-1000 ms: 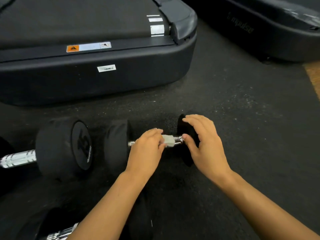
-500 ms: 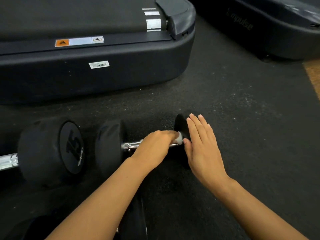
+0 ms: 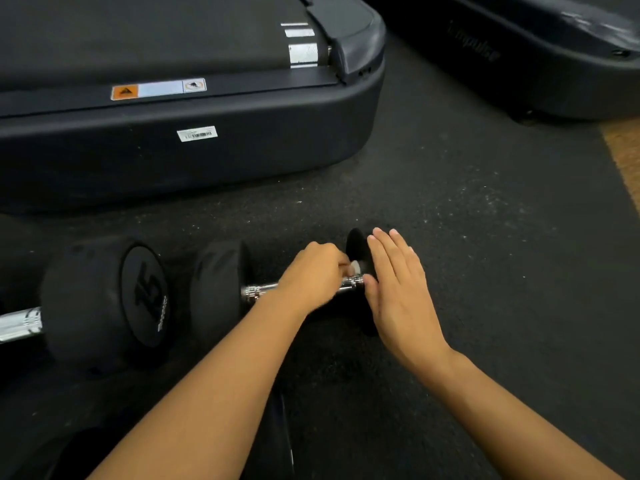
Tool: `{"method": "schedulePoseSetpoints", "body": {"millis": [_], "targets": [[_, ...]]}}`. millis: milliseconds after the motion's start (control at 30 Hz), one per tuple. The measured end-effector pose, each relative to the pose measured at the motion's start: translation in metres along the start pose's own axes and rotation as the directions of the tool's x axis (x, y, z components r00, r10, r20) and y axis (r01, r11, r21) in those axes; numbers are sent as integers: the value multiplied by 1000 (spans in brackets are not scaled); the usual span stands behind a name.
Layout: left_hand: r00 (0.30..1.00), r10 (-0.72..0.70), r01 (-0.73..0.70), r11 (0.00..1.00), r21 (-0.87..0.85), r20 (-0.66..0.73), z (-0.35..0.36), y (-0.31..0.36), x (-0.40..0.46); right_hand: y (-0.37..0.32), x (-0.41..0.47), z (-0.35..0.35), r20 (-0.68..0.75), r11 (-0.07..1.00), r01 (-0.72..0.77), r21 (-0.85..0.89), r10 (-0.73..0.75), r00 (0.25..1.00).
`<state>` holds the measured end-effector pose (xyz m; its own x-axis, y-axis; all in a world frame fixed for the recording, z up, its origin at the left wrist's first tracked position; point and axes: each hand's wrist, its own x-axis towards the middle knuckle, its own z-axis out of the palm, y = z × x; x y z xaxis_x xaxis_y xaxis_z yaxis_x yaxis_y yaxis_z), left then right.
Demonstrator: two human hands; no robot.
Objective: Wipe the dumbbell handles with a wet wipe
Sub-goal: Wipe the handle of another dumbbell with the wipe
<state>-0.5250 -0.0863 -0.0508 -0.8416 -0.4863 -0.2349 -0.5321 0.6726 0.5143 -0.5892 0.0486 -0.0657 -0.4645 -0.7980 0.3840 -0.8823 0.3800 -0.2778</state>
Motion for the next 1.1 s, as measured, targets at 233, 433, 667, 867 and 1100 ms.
{"method": "schedulePoseSetpoints", "body": {"millis": [233,433,667,867,1100], "targets": [[773,436,-380,900,213,-460,38,-33,-36,2,0,2,-9,999,-1,35,1,1000],[682,509,-398,860,319,-525,42,-38,-35,3,-2,4,-29,999,3,41,-2,1000],[819,422,-327,900,289,-388,35,-18,-24,-2,1,2,-42,999,-14,31,16,999],[991,72,-65,996,67,-114,5,-5,-7,-1,3,2,-38,1000,-12,22,13,999],[949,306,-304,952,36,-73,13,-27,-26,1,2,2,-24,1000,-5,21,5,1000]]}}
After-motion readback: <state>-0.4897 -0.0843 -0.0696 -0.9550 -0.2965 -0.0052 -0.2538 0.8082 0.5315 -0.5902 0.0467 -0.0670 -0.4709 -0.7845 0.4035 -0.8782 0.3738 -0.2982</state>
